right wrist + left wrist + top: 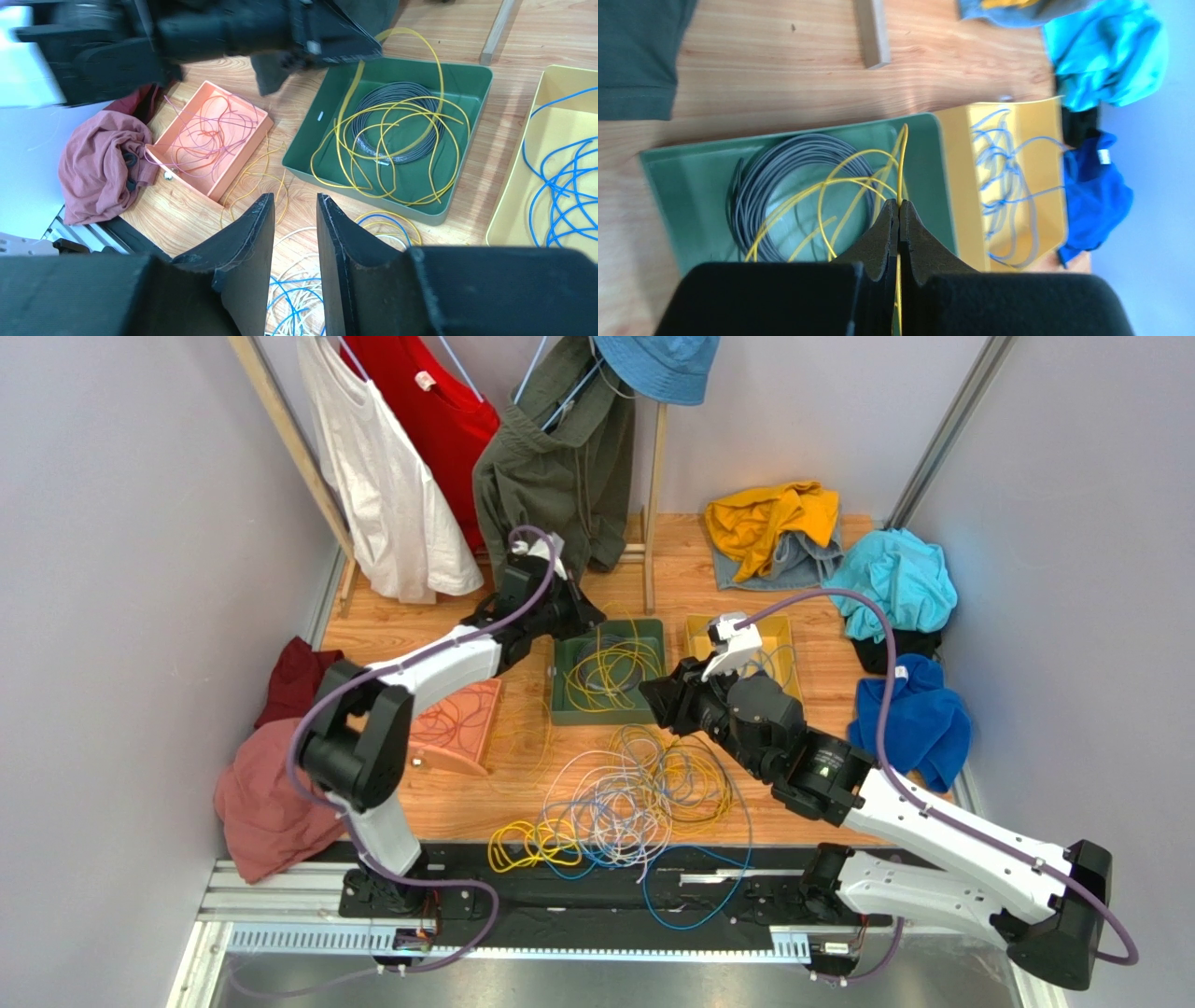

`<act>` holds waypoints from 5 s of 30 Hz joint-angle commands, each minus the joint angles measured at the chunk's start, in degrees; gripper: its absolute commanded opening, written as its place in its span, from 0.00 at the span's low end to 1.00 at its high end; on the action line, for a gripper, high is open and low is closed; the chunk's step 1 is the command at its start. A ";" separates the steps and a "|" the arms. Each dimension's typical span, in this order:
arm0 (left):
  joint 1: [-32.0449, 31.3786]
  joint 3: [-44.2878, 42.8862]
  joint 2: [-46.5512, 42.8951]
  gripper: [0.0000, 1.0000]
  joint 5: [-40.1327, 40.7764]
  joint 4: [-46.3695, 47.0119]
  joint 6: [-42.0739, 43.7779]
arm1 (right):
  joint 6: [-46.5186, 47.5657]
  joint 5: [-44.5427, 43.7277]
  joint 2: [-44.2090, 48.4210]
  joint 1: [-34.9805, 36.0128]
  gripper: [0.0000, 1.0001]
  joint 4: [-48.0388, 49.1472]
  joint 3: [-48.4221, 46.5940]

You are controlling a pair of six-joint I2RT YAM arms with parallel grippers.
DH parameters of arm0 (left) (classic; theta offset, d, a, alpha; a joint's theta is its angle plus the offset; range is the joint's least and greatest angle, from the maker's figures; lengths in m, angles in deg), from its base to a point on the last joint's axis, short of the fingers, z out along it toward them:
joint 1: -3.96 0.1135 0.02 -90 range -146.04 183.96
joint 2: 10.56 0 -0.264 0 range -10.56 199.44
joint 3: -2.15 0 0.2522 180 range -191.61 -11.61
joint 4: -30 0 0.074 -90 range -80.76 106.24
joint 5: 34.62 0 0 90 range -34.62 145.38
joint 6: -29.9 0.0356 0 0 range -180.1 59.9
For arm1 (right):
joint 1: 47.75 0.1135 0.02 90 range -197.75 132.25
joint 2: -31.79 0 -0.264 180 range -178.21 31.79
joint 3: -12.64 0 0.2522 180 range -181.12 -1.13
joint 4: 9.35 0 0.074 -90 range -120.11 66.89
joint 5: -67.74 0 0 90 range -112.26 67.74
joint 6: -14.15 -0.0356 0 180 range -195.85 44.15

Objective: Untangle the cables

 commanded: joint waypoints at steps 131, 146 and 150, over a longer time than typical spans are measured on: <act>-13.76 2.46 -5.66 0.00 12.62 1.85 9.98 | -1.19 -6.67 21.32 8.18 0.28 -7.82 13.04; -13.94 5.99 -5.91 0.86 13.74 -0.85 8.74 | -2.16 -6.40 22.19 8.18 0.28 -7.99 13.83; -13.94 4.94 -11.63 0.96 19.37 -4.64 11.63 | -2.42 -6.32 22.19 8.18 0.27 -7.91 13.74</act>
